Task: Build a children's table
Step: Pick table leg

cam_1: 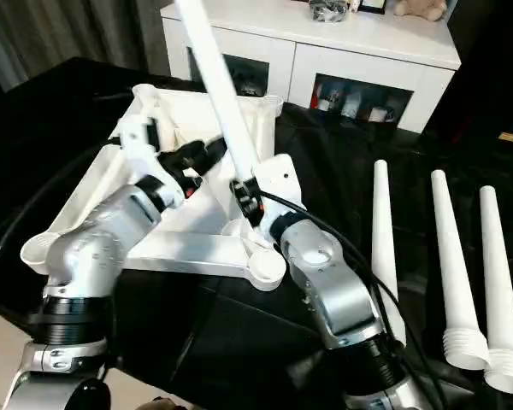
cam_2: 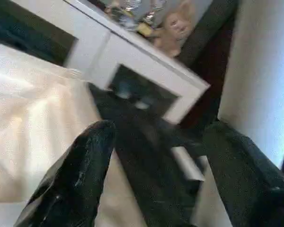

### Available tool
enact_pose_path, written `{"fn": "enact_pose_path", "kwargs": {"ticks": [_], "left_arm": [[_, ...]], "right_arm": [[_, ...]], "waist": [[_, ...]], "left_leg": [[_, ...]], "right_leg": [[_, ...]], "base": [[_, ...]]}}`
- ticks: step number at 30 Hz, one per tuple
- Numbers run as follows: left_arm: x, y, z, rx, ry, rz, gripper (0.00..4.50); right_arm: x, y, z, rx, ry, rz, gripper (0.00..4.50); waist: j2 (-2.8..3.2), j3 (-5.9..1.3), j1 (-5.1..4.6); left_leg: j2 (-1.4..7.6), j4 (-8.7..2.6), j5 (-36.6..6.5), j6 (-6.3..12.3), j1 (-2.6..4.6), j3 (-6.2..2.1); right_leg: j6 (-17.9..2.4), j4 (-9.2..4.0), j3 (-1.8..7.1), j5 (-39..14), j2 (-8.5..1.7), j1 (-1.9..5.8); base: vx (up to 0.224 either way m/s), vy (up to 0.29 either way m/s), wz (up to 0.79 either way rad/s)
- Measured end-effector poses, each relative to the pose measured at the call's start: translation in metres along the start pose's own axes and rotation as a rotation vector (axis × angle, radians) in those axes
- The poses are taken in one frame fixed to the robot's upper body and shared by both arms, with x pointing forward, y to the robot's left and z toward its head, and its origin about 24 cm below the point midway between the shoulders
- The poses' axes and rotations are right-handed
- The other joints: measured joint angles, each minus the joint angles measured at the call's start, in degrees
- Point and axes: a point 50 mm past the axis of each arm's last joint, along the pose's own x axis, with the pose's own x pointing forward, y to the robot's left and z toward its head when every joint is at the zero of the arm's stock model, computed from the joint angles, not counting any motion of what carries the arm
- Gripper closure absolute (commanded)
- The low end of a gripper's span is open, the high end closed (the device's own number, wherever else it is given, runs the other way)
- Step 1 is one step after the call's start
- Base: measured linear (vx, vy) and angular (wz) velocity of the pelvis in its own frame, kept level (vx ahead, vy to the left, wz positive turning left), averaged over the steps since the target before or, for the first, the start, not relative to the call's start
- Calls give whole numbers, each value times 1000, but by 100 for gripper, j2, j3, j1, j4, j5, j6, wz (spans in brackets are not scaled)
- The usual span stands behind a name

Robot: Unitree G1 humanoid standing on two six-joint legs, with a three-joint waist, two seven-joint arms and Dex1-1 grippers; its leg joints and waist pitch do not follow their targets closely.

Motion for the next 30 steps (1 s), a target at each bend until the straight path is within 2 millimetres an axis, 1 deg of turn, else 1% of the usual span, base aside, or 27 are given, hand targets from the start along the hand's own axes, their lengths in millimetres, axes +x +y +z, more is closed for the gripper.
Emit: {"fn": "enact_pose_path", "kwargs": {"ticks": [2, 5, 7, 10, 15, 17, 19, 22, 24, 26, 30], "left_arm": [[-1, -6, 2, -25, 0, -52, 70], [-1, -7, 3, -19, -1, -60, 33], [-1, -6, 2, -19, -2, -57, 27], [-1, -8, 2, -60, 0, -80, 2], [-4, -14, 3, -89, 19, -156, 0], [-4, -25, 3, -86, 25, -224, 0], [-4, -31, 4, -87, 23, -258, 0], [-4, -32, 3, -96, 23, -269, 0], [-4, -32, 4, -95, 23, -268, 0], [-4, -31, 4, -88, 25, -262, 0], [-1, -25, 1, -57, 29, -199, 0]], "right_arm": [[0, -2, 2, -8, -20, -11, 259], [0, -2, 3, -5, -27, -11, 260], [0, -2, 4, -7, -31, -7, 260], [0, -2, 5, -6, -43, -11, 261], [2, -8, 4, 12, -41, -44, 261], [4, -8, 0, 24, -16, -50, 261], [5, -7, -4, 41, 7, -46, 261], [5, -6, -6, 55, 28, -28, 261], [5, -5, -7, 33, 37, -8, 261], [4, 2, -10, -10, 52, 51, 261], [4, 16, -13, -34, 64, 127, 261]], "waist": [[1, 0, 2], [1, 0, -26], [1, 0, -46], [1, 0, -67], [1, 0, -79], [1, 0, -76], [1, 0, -79], [2, 1, -80], [2, 1, -80], [2, 1, -85], [3, 1, -84]], "left_leg": [[0, 0, 0, 0, 0, 0], [0, 0, 0, 0, 3, 0], [0, 0, 0, 0, 4, 0], [0, 0, 0, 0, 4, 0], [0, 0, 0, 1, 2, 0], [0, 0, 0, 1, 3, 0], [0, 0, 0, 0, 3, 0], [0, 0, 0, 0, 5, 0], [0, 0, 0, 0, 4, 0], [0, 0, 0, 0, 6, 0], [3, -1, 0, 0, 5, 0]], "right_leg": [[0, -1, 0, 0, 0, 1], [0, 0, 1, 0, 0, 4], [0, 1, 1, 0, 0, 4], [0, 1, 1, 0, 0, 4], [0, 0, 1, 0, 0, 2], [0, 0, 1, 0, 0, 3], [0, 1, 1, 0, 0, 3], [0, 2, 1, 1, 0, 4], [0, 2, 1, 1, 0, 4], [0, 1, 1, 0, 1, 5], [0, 1, 0, 0, 3, 4]], "base": [[0, 0, 0], [0, 0, 0], [0, 0, 0], [0, 0, 0], [0, 0, 0], [0, 0, 0], [0, 0, 0], [0, 0, 0], [0, 0, 0], [0, 0, 0], [0, 0, 0]]}}
